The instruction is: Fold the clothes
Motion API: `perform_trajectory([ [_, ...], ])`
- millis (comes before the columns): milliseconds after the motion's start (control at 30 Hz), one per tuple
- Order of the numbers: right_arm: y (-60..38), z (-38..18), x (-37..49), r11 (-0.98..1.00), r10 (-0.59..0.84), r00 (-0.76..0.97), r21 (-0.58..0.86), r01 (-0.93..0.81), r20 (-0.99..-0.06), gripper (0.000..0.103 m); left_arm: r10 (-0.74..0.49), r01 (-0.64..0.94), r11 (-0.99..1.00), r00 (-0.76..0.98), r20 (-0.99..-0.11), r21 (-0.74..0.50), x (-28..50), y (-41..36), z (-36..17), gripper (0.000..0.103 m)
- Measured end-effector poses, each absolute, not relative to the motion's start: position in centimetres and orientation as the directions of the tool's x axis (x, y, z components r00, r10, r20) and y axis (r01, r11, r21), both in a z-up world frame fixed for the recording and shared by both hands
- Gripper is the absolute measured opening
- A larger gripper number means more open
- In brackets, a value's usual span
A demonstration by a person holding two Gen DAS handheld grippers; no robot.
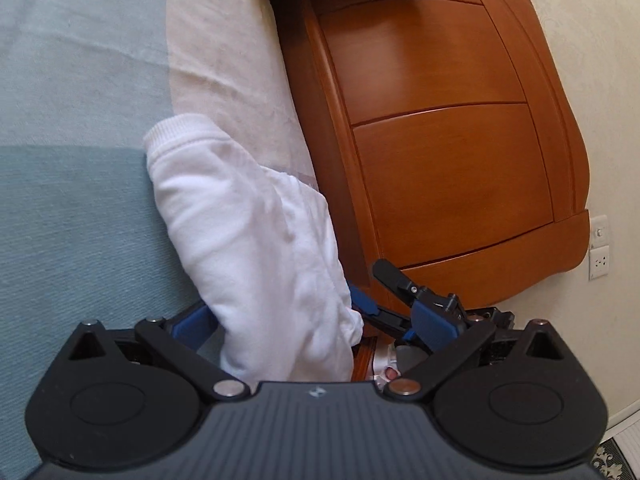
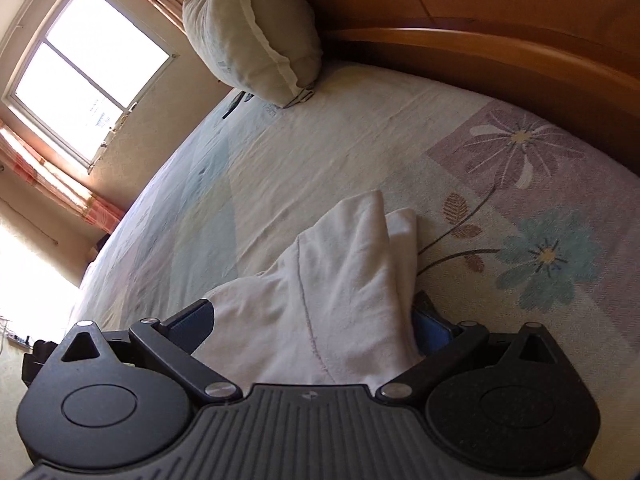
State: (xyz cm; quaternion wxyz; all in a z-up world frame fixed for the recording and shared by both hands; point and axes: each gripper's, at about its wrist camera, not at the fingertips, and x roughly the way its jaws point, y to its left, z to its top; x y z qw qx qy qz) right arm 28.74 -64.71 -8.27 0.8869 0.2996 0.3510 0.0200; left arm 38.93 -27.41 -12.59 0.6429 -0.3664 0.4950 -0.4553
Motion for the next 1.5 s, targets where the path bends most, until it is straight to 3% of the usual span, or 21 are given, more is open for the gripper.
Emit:
perform_trajectory([
  [100, -63.1, -5.7, 26.3, 0.905, 0.121, 0.805, 0.398, 0.151, -0.580, 0.103, -0.933, 0.245, 0.355, 0.149, -0.327, -0.902, 39.1, -25.8, -11.9, 0.101],
  [267, -58.5, -4.2, 24.7, 0.957, 0.171, 0.854, 0.289, -0.025, -0.491, 0.103, -0.933, 0.126, 0.356, 0.109, -0.344, -0.926, 40.7, -26.6, -14.0, 0.101],
  [367, -58.3, -6.5, 25.5, 0.955, 0.187, 0.821, 0.297, -0.022, -0.539, 0.103, -0.926, 0.104, 0.375, 0.088, -0.367, -0.921, 42.6, -29.0, -14.5, 0.101],
  [467, -59.6, -9.3, 25.6, 0.937, 0.191, 0.783, 0.347, 0.033, -0.592, 0.103, -0.900, 0.182, 0.426, 0.185, -0.395, -0.886, 43.9, -30.1, -12.6, 0.101],
  [567, -60.1, -10.2, 25.0, 0.933, 0.185, 0.780, 0.356, 0.051, -0.598, 0.102, -0.897, 0.281, 0.430, 0.243, -0.370, -0.858, 43.7, -29.5, -10.2, 0.101],
  [667, -58.2, -8.4, 24.5, 0.965, 0.111, 0.786, 0.256, 0.062, -0.609, 0.102, -0.861, 0.360, 0.499, 0.310, -0.403, -0.789, 42.2, -27.5, -8.5, 0.101],
  [767, -54.9, -6.3, 24.9, 0.987, 0.118, 0.829, 0.157, -0.036, -0.547, 0.102, -0.809, 0.399, 0.582, 0.370, -0.456, -0.709, 40.4, -25.4, -7.8, 0.101],
  [867, -51.1, -5.8, 27.9, 0.993, 0.113, 0.826, 0.051, -0.102, -0.553, 0.102, -0.764, 0.420, 0.643, 0.411, -0.497, -0.640, 38.5, -23.3, -7.5, 0.101],
  [967, -48.7, -8.4, 32.4, 0.993, 0.035, 0.787, -0.065, -0.095, -0.615, 0.102, -0.720, 0.422, 0.693, 0.443, -0.534, -0.584, 36.5, -20.9, -7.2, 0.101],
  [1067, -48.4, -11.3, 35.7, 0.994, 0.004, 0.722, -0.076, -0.078, -0.692, 0.103, -0.694, 0.418, 0.720, 0.459, -0.555, -0.554, 34.8, -18.5, -7.0, 0.101],
  [1267, -49.8, -7.7, 30.7, 0.998, 0.018, 0.754, -0.032, -0.052, -0.657, 0.103, -0.676, 0.419, 0.736, 0.497, -0.544, -0.532, 32.2, -16.1, -7.0, 0.102],
  [1400, -50.6, -10.0, 28.2, 0.997, -0.021, 0.693, -0.069, -0.041, -0.721, 0.103, -0.684, 0.461, 0.729, 0.471, -0.557, -0.505, 30.7, -16.4, -6.9, 0.102],
  [1500, -50.9, -10.5, 26.4, 0.996, -0.025, 0.694, -0.080, -0.046, -0.719, 0.103, -0.691, 0.487, 0.721, 0.464, -0.554, -0.492, 29.8, -16.4, -6.7, 0.102],
])
